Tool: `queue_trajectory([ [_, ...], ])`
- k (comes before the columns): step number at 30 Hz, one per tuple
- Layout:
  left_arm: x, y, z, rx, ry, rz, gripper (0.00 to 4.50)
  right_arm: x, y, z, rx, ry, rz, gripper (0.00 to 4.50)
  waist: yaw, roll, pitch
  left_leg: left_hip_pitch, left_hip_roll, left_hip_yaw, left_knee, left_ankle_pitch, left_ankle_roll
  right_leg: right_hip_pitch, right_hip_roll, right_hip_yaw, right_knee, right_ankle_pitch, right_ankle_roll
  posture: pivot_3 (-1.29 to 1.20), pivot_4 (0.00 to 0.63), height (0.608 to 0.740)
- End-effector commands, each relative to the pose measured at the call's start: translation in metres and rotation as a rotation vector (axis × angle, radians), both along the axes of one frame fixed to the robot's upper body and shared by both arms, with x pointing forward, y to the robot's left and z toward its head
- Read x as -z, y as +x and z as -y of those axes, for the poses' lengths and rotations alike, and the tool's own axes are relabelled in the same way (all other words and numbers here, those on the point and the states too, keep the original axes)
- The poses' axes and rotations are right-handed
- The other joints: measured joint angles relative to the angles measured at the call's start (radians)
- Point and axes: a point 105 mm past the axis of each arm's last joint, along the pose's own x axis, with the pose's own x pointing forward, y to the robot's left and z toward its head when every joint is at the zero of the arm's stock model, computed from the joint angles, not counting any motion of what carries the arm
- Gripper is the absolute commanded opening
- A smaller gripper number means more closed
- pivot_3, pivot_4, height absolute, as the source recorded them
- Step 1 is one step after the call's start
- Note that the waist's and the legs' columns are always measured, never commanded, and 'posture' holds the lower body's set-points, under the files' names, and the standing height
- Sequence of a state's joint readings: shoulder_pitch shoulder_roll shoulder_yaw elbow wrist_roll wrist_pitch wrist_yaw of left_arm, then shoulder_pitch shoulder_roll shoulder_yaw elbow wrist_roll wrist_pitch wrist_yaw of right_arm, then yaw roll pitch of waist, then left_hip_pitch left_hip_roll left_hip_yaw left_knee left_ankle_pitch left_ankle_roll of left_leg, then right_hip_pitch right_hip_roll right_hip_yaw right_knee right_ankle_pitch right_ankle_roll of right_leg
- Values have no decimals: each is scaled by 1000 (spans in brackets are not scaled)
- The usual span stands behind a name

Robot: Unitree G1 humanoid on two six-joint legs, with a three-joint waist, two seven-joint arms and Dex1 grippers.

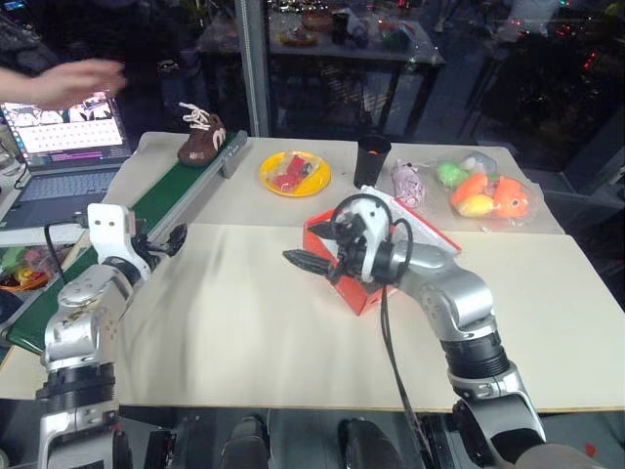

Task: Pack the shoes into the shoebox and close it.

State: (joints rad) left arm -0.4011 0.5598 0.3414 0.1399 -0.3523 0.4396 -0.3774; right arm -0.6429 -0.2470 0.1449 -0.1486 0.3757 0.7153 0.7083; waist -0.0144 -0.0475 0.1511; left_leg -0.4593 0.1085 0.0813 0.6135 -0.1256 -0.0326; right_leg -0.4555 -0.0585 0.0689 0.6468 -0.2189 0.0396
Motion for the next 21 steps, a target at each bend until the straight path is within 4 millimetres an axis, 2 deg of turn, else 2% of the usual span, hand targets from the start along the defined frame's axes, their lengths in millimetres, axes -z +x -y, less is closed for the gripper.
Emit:
queue_trajectory([
  [1, -15, 6, -13, -54, 18, 57, 4500, -14, 0, -1, 2, 40, 54, 4430, 0, 0, 0, 0, 0, 0, 0, 0, 0, 0, 0, 0, 0, 0, 0, 0, 150, 736],
  [7, -21, 11, -40, -71, 78, 51, 4500, -12, -7, -9, -31, 43, 67, 4430, -5, 0, 0, 0, 0, 0, -1, 0, 0, -1, 0, 0, 0, 0, 0, 0, 150, 736],
  [13, -37, 12, -66, -20, 132, 32, 4500, -8, -9, -9, -47, -10, 110, 4430, 0, -1, 0, 0, 0, 0, -1, 0, 0, -1, 0, 0, 0, 0, 0, 0, 150, 736],
  [21, -53, 11, -84, 17, 160, 24, 4500, -1, -9, -8, -45, -21, 113, 4430, 0, -1, 0, 0, 0, 0, -1, 0, 0, -1, 0, -1, 0, 0, 0, 0, 150, 736],
])
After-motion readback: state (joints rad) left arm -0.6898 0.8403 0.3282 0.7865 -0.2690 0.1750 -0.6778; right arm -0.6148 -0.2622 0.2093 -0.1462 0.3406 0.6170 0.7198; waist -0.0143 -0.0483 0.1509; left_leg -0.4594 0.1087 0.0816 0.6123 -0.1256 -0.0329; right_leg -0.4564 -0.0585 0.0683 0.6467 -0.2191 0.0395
